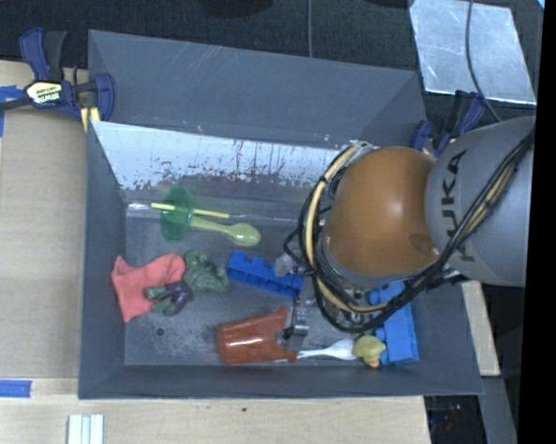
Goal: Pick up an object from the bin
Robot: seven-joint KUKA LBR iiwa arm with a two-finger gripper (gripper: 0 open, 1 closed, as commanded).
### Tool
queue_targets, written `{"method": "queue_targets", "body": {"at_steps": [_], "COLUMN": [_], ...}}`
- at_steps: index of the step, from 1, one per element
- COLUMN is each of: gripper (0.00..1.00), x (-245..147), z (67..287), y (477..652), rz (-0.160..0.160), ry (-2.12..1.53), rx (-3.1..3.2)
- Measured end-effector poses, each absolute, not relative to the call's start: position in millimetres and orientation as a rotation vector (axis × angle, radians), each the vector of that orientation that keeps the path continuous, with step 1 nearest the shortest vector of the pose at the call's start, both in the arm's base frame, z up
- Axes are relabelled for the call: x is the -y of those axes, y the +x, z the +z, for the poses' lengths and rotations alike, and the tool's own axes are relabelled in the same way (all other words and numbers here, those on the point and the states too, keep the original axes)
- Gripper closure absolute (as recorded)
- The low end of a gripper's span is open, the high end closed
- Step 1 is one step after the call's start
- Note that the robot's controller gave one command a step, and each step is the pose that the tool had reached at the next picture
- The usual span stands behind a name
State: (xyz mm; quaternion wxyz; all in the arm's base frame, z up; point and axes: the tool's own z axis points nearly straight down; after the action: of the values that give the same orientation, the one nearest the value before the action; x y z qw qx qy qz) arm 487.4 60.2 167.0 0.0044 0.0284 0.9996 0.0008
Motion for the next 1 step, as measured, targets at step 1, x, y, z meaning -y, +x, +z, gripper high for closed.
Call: {"method": "queue_targets", "body": {"at_steps": [1], "gripper": [0.00], "x": [-80.7], "z": [129.7], "y": [486.4], "rz": [0.000], "ry": [0.100], "rx": [-3.125]}}
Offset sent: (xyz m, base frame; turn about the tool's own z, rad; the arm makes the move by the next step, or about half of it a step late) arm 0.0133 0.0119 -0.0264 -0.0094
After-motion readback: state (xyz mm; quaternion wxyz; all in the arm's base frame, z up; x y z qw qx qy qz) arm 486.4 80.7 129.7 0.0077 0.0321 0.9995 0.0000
